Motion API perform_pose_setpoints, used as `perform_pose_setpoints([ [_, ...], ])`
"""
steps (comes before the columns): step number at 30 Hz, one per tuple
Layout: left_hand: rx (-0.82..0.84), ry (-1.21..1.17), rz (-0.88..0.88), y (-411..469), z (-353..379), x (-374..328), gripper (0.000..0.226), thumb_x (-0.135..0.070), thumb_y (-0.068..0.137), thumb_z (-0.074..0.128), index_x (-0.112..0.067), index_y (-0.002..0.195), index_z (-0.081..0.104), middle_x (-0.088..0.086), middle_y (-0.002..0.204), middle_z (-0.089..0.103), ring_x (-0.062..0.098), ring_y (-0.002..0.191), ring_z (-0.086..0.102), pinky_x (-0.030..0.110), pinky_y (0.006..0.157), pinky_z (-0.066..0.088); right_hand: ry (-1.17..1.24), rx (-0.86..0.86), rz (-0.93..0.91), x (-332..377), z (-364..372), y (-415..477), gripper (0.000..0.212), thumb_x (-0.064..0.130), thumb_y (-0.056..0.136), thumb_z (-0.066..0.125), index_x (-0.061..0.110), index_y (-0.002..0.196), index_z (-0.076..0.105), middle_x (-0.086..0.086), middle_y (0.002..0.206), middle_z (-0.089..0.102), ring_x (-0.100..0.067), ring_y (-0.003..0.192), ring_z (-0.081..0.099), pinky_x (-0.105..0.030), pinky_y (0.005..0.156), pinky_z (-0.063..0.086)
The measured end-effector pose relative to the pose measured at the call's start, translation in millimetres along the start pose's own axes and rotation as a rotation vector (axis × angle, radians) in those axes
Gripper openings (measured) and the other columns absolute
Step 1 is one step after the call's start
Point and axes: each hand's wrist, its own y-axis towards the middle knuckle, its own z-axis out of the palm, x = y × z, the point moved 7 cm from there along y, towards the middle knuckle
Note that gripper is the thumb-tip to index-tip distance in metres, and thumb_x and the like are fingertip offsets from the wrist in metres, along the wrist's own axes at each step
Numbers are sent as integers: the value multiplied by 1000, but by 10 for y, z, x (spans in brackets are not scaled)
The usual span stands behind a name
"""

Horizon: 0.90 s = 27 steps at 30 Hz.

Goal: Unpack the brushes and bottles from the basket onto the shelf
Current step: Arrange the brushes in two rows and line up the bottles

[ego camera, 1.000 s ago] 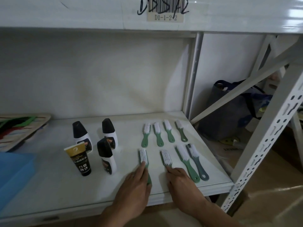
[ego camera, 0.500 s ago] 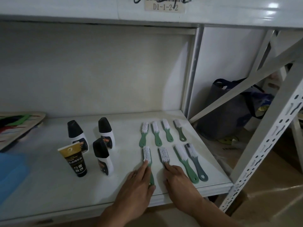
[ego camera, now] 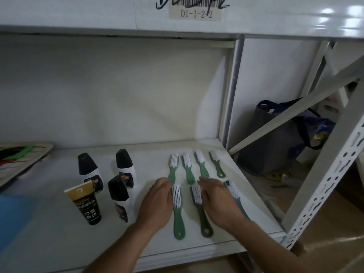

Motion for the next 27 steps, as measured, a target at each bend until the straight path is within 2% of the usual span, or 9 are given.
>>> perform_pose_setpoints([
  [2,56,30,-83,346,16,91,30,-1,90,43,-6,106,68,6,118,62,24,106,61,31,91,49,21,106,36,7,40,338,26,11,96,43,9,85,66,-9,89,69,-25,82,64,-33,79,54],
  [3,88,55,-106,497,31,132,34,4,86,44,-4,104,71,10,115,67,28,106,64,35,90,51,13,193,80,-30,106,500,30,11,96,41,8,72,59,-8,75,63,-25,69,60,-34,65,51],
  [5,154,113,-121,734,92,212,40,8,83,46,-7,106,75,13,111,72,31,104,66,37,87,54,-28,343,138,-141,250,786,35,11,95,41,11,62,51,-5,65,54,-22,60,52,-28,53,40],
  [9,297,121,-132,940,336,308,33,-7,91,59,-9,123,68,13,128,65,29,116,61,32,100,47,-141,465,157,-346,478,1122,18,13,92,56,2,89,70,-9,86,65,-21,74,60,-25,65,47],
  [13,309,71,-174,1016,459,406,33,-11,90,65,-4,122,66,14,126,66,25,111,63,28,95,49,-223,473,139,-425,622,1230,24,22,87,68,8,106,70,-11,102,69,-24,91,66,-34,85,56],
  [16,337,60,-156,1059,467,443,36,-11,87,69,-5,123,66,13,127,64,21,107,62,21,88,48,-254,460,115,-458,665,1281,25,22,86,68,8,106,68,-11,100,68,-25,91,64,-34,83,56],
  [20,340,106,-117,1093,438,433,31,-18,89,66,-21,119,70,6,127,64,20,115,60,25,95,47,-250,449,111,-460,686,1337,21,20,86,67,7,103,68,-11,98,66,-24,88,64,-33,79,56],
  [24,322,4,-142,1118,487,445,39,-16,83,75,-11,122,69,12,126,68,22,111,65,20,90,47,-255,436,117,-451,694,1362,14,14,86,64,6,97,65,-9,88,61,-25,82,62,-31,69,51],
  [27,305,8,-141,1119,493,442,41,-17,82,76,-11,122,68,13,125,68,23,110,66,26,96,49,-264,395,126,-447,703,1366,11,14,88,61,7,96,63,-8,84,55,-24,76,56,-31,64,44],
])
